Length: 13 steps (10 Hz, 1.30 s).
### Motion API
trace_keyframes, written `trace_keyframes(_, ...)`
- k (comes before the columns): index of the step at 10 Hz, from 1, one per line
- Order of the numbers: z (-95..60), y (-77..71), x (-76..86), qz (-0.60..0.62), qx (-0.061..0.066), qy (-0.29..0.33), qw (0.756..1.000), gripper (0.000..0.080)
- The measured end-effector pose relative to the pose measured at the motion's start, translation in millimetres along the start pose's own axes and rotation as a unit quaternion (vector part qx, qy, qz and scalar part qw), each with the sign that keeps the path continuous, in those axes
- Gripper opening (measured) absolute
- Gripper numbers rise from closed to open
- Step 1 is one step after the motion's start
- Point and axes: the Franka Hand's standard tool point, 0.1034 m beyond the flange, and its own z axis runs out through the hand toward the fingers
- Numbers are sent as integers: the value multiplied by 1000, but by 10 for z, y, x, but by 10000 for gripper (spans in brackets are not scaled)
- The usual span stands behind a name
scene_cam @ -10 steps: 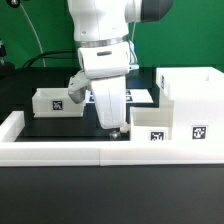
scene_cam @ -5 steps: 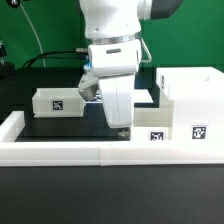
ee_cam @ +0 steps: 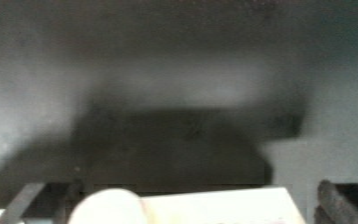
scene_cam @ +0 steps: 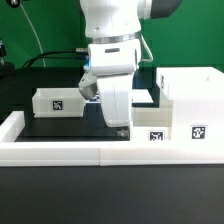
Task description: Assemble drawer
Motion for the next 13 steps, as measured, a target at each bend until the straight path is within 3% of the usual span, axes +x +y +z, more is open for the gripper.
trace_keyframes(13,3,9,51,11,3,-10,1000,652)
